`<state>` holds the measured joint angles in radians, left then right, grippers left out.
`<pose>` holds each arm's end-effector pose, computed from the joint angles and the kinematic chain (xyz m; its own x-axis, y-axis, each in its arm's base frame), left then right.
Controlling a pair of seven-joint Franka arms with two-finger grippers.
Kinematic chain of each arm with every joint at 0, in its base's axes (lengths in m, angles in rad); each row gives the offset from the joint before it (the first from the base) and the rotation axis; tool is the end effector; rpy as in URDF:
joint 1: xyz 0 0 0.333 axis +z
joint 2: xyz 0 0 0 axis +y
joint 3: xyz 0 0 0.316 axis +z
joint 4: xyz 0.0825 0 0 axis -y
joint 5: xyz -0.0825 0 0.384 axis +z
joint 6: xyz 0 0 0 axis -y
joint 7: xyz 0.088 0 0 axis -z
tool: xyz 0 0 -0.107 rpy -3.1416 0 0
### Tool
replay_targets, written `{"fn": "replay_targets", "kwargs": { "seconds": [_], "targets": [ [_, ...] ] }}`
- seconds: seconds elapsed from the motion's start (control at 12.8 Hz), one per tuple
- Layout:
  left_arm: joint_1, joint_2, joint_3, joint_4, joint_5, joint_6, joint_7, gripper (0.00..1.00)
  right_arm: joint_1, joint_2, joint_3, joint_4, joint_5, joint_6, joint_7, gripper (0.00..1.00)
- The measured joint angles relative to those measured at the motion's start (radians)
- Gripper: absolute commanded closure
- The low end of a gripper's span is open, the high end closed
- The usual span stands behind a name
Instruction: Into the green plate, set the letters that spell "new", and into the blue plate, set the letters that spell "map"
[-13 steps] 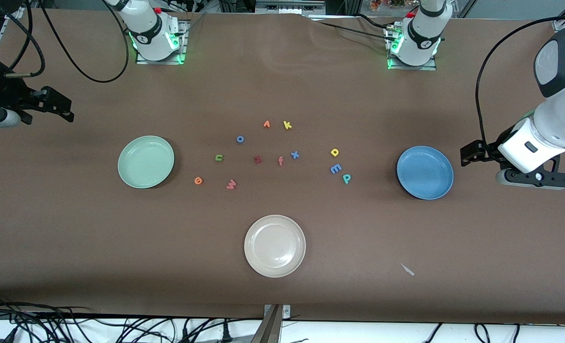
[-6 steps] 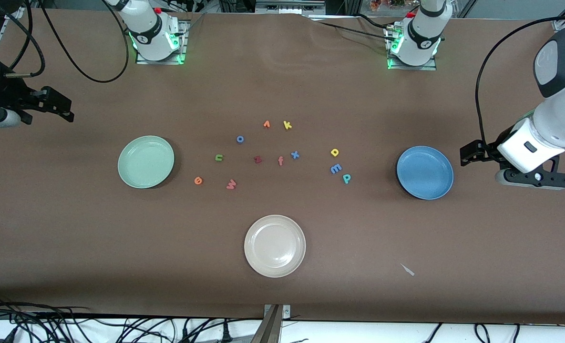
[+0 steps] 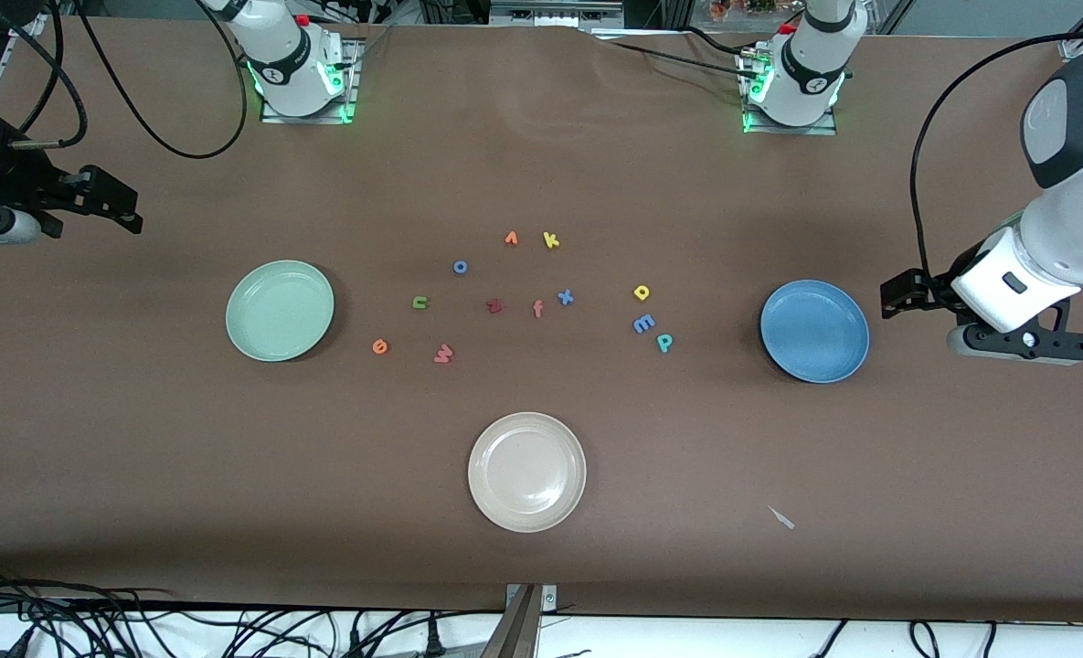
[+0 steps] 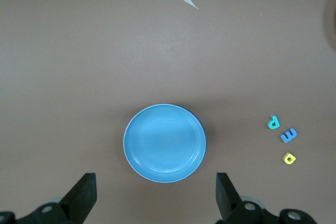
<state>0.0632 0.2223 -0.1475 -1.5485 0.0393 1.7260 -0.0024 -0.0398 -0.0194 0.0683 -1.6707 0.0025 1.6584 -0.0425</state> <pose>0.6243 -0.0409 0.5181 0.9954 -0.0856 -0.0423 -0.0859 -0.9963 -0.0062 0.5543 0.0164 0.5955 0.9975 0.0707 0.0071 0.0707 -0.9975 -0.0009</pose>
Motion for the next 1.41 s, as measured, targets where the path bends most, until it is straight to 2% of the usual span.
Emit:
{"fn": "replay_targets", "kwargs": {
  "seconds": [0.78, 1.02, 1.25, 1.41],
  "targets": [
    [0.0, 0.004, 0.0, 0.0, 0.0, -0.001, 0.001, 0.0, 0.004, 0.031, 0.014, 0.014, 0.0, 0.011, 0.0, 0.0],
    [0.0, 0.004, 0.0, 0.0, 0.0, -0.001, 0.001, 0.0, 0.039, 0.05, 0.02, 0.014, -0.008, 0.002, 0.0, 0.0],
    [-0.001, 0.005, 0.0, 0.0, 0.0, -0.001, 0.001, 0.0, 0.076, 0.102, 0.023, 0.011, -0.049, 0.001, 0.027, 0.0],
    [-0.001, 0.005, 0.0, 0.0, 0.0, -0.001, 0.001, 0.0, 0.107, 0.177, 0.023, 0.004, -0.055, 0.014, 0.089, 0.0]
  ]
}}
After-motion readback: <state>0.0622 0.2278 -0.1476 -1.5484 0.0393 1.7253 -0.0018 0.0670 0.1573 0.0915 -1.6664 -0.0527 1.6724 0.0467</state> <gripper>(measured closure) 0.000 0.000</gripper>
